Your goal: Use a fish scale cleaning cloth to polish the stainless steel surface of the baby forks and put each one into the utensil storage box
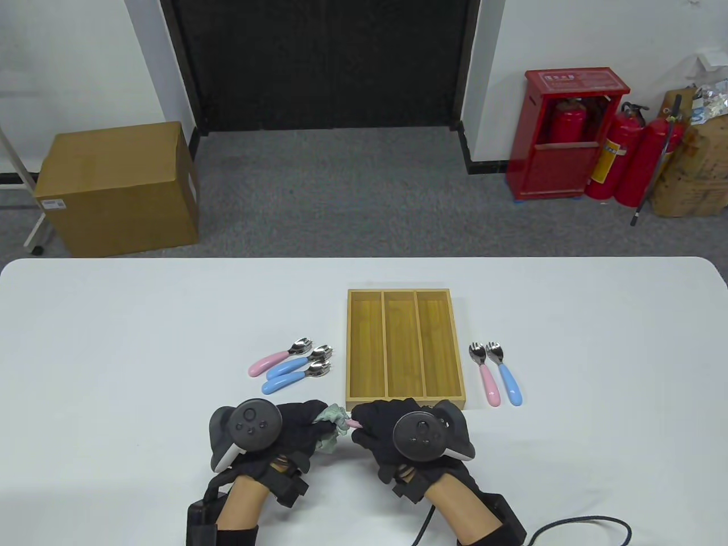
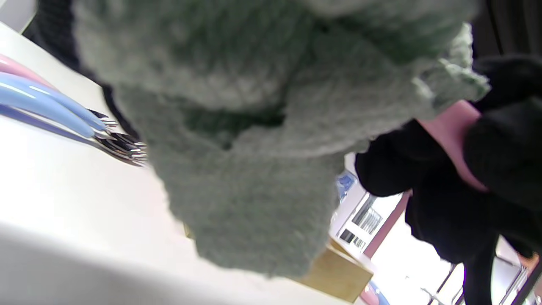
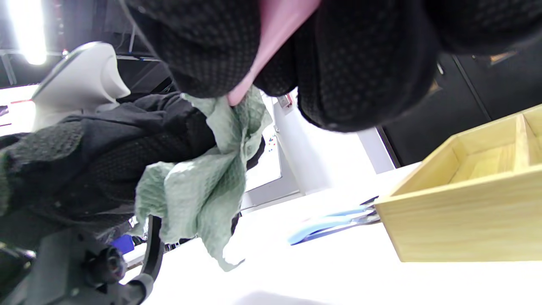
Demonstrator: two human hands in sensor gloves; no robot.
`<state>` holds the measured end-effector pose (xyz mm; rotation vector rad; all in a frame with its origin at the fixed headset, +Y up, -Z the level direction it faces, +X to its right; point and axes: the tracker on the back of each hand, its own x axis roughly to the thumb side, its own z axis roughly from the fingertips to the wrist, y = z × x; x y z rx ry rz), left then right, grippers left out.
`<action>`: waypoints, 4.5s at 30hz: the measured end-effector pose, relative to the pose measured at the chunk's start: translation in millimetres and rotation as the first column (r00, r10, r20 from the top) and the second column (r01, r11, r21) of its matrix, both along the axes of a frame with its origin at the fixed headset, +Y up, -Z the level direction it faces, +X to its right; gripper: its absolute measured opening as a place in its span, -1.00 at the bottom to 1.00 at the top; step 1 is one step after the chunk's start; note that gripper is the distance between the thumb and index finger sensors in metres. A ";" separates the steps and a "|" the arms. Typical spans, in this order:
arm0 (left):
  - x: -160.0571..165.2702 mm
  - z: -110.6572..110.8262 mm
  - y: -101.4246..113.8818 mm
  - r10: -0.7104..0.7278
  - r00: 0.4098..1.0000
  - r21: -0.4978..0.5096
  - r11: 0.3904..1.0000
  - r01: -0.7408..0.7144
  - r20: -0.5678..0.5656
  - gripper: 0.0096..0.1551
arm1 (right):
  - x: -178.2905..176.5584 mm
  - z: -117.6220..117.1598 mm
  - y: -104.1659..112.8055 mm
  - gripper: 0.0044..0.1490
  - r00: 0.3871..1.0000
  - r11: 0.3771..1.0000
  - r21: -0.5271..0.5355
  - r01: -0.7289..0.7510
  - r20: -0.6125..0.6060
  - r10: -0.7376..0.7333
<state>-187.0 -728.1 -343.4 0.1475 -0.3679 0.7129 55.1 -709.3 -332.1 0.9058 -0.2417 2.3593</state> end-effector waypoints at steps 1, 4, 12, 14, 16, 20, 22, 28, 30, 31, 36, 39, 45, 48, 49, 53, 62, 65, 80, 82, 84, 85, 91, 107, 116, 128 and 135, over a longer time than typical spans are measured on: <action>-2.9 -0.9 -1.5 0.037 0.999 -0.008 0.999 -0.037 -0.017 -0.45 | 1.6 -1.9 -2.1 -0.43 1.000 0.999 -0.044 0.026 0.004 -0.025; -7.9 -2.3 -4.5 0.114 0.992 -0.050 0.992 -0.117 -0.054 -0.46 | 3.8 -5.6 -7.7 -0.42 0.997 0.990 -0.119 0.077 0.003 -0.077; -21.2 0.4 -8.2 0.123 0.964 0.021 0.992 -0.121 -0.237 -0.49 | 18.7 -15.3 -17.7 -0.40 0.988 0.960 -0.236 0.149 0.064 -0.137; -29.3 -0.5 -11.1 0.106 0.966 0.015 0.994 -0.106 -0.234 -0.49 | 32.3 -19.5 -19.7 -0.41 0.982 0.951 -0.249 0.182 0.104 -0.160; -38.1 0.7 -14.3 0.119 0.958 0.003 0.992 -0.123 -0.262 -0.49 | 54.5 -26.5 -18.7 -0.43 0.958 0.943 -0.221 0.247 0.200 -0.204; -47.3 0.9 -14.6 0.180 0.945 -0.010 0.982 -0.189 -0.273 -0.48 | 94.0 -39.2 -11.6 -0.46 0.887 0.946 -0.109 0.304 0.394 -0.240; -46.8 0.1 -13.5 0.196 0.944 -0.015 0.978 -0.208 -0.264 -0.47 | 110.8 -47.4 -9.1 -0.47 0.841 0.963 -0.061 0.264 0.502 -0.199; -43.1 -0.4 -15.9 0.185 0.953 -0.026 0.980 -0.197 -0.239 -0.46 | 132.2 -75.7 -12.6 -0.47 0.696 0.979 -0.153 0.133 0.718 0.018; -42.2 -0.1 -16.6 0.178 0.957 -0.032 0.981 -0.190 -0.230 -0.45 | 131.9 -86.0 -17.7 -0.46 0.645 0.966 -0.210 0.151 0.762 0.065; -42.0 0.0 -16.7 0.177 0.957 -0.033 0.981 -0.189 -0.228 -0.45 | 130.5 -89.4 -19.7 -0.46 0.635 0.961 -0.226 0.157 0.769 0.077; -41.9 -0.3 -17.5 0.191 0.957 -0.038 0.978 -0.204 -0.219 -0.45 | 116.4 -107.1 -30.6 -0.46 0.577 0.949 -0.303 0.091 0.792 0.198; -41.6 0.1 -17.8 0.202 0.955 -0.047 0.975 -0.217 -0.216 -0.44 | 107.4 -114.6 -33.3 -0.46 0.563 0.945 -0.319 0.067 0.795 0.228; -41.2 0.4 -17.8 0.205 0.955 -0.059 0.973 -0.223 -0.216 -0.44 | 94.3 -126.8 -38.2 -0.45 0.552 0.926 -0.377 -0.001 0.772 0.315; -40.1 0.9 -16.5 0.217 0.953 -0.065 0.970 -0.235 -0.210 -0.44 | 91.2 -131.9 -41.0 -0.45 0.560 0.905 -0.424 -0.026 0.744 0.364; -39.7 1.0 -15.8 0.222 0.952 -0.065 0.969 -0.240 -0.208 -0.44 | 90.0 -133.5 -42.5 -0.45 0.567 0.894 -0.448 -0.033 0.728 0.385; -36.7 1.9 -13.6 0.220 0.956 -0.063 0.970 -0.236 -0.196 -0.44 | 88.6 -136.7 -49.8 -0.45 0.575 0.854 -0.518 -0.057 0.682 0.452; -35.1 2.2 -14.5 0.201 0.961 -0.071 0.973 -0.218 -0.190 -0.43 | 107.3 -138.5 -34.1 -0.45 0.652 0.874 -0.483 0.058 0.681 0.334; -35.3 2.2 -14.1 0.200 0.961 -0.072 0.973 -0.217 -0.192 -0.43 | 131.0 -136.0 -19.7 -0.47 0.631 0.889 -0.440 0.127 0.727 0.270; -36.7 0.7 -15.5 0.178 0.964 -0.084 0.977 -0.198 -0.198 -0.42 | 218.6 -107.7 -55.0 -0.31 0.479 0.794 -0.587 0.156 0.749 0.459; -36.9 0.4 -16.0 0.178 0.964 -0.087 0.976 -0.198 -0.199 -0.42 | 218.3 -108.4 -56.9 -0.35 0.490 0.798 -0.578 0.171 0.753 0.440; -37.2 0.4 -16.2 0.178 0.963 -0.090 0.976 -0.199 -0.201 -0.42 | 217.4 -108.0 -57.2 -0.35 0.502 0.794 -0.583 0.173 0.745 0.438; -37.3 0.5 -16.2 0.178 0.963 -0.091 0.976 -0.199 -0.202 -0.42 | 217.3 -107.7 -57.8 -0.36 0.510 0.795 -0.580 0.177 0.745 0.431; -39.6 0.0 -16.6 0.216 0.954 -0.104 0.965 -0.241 -0.208 -0.41 | 216.3 -105.4 -50.7 -0.39 0.535 0.831 -0.513 0.216 0.774 0.338; -52.3 -8.0 -51.7 0.814 0.548 -0.359 0.461 -0.811 -0.194 -0.30 | 46.6 -63.9 21.1 -0.45 0.847 0.827 -0.235 0.511 0.303 -0.438; -44.2 -9.4 -59.2 0.938 0.317 -0.471 0.218 -0.855 -0.141 -0.24 | -30.4 -28.0 1.7 -0.44 0.915 0.837 -0.382 0.392 0.063 -0.399; -21.6 -7.9 -53.6 0.961 0.261 -0.518 0.180 -0.836 -0.087 -0.29 | -31.2 -25.9 1.1 -0.43 0.876 0.812 -0.342 0.473 0.084 -0.475; -17.6 -5.5 -52.3 0.958 0.277 -0.530 0.196 -0.825 -0.078 -0.29 | -32.6 -25.7 -0.4 -0.42 0.892 0.819 -0.375 0.435 0.055 -0.448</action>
